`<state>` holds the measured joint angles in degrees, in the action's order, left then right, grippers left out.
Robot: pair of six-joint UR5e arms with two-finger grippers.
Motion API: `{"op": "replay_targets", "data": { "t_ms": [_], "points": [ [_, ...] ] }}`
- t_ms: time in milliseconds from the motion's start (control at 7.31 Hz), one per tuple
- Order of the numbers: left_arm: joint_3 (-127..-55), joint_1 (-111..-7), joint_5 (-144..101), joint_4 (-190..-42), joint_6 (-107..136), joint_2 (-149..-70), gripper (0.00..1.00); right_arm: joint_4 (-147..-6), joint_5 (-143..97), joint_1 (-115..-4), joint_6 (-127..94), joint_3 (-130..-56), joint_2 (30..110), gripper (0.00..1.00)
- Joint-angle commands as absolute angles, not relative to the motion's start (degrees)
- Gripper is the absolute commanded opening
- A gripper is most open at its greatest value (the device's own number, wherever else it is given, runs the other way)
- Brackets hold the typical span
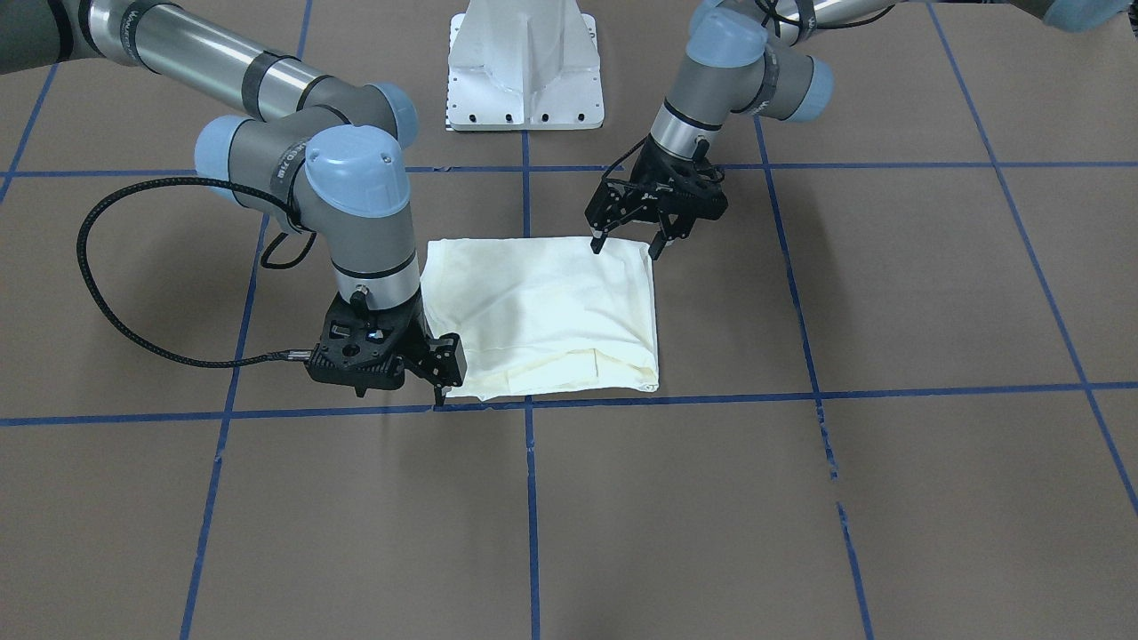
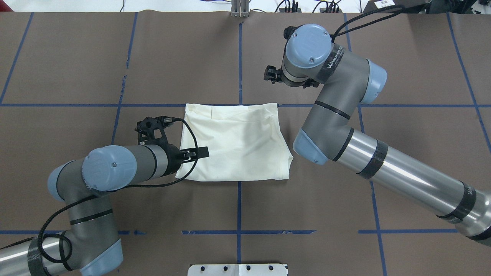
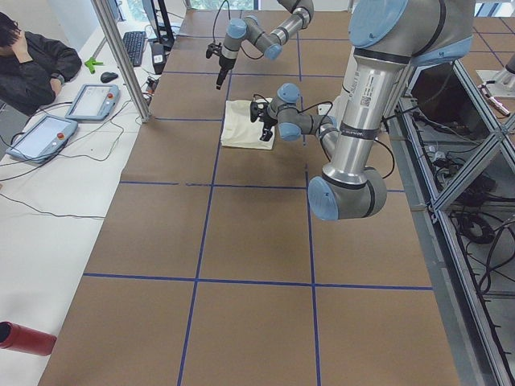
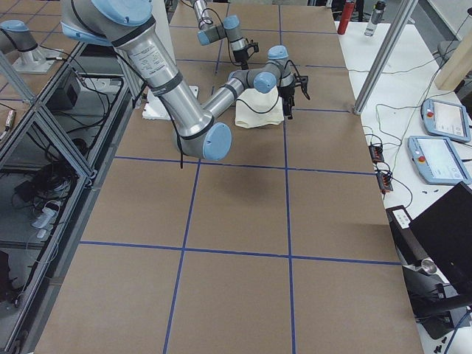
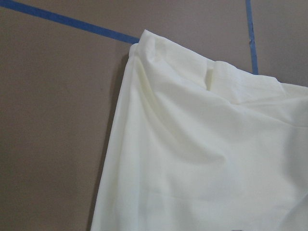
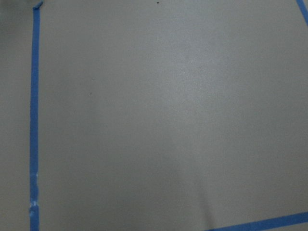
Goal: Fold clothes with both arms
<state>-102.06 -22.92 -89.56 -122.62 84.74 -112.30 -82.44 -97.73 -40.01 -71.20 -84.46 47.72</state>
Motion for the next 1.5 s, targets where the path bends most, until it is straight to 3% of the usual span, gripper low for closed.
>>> {"op": "replay_targets", "data": {
  "t_ms": [0,957,1367],
  "points": [
    [-98.1,-22.6,-89.6,-122.3,87.2,-116.3,1.00,-82.4,-97.7,-40.0,-71.2,-84.5,47.6,1.00],
    [-97.6,-22.1,-89.6,-123.0,86.7,-111.6,1.00,-82.4,-97.7,-40.2,-70.8,-84.5,48.1,1.00],
    [-100.7,-23.4,-91.1,-122.3,82.1,-111.7,1.00,-82.5,-97.9,-40.5,-70.6,-84.5,48.1,1.00]
  ]
}}
